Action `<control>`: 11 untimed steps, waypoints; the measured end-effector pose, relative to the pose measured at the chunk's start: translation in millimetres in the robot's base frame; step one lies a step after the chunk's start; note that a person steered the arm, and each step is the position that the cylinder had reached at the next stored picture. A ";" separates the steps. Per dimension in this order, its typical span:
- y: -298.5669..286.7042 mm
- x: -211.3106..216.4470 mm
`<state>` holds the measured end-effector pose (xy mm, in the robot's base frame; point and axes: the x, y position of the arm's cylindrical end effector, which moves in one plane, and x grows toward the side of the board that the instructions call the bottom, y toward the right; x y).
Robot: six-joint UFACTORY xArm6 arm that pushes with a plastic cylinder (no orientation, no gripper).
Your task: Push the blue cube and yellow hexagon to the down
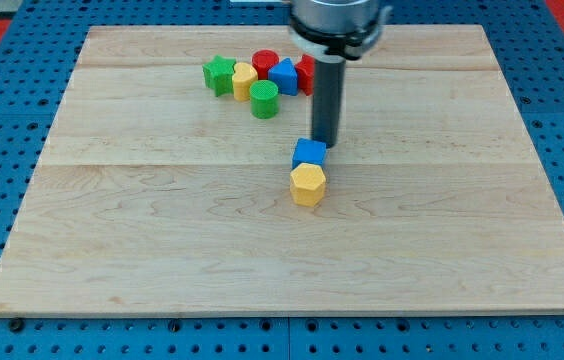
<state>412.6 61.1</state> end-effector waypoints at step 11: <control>-42.4 6.2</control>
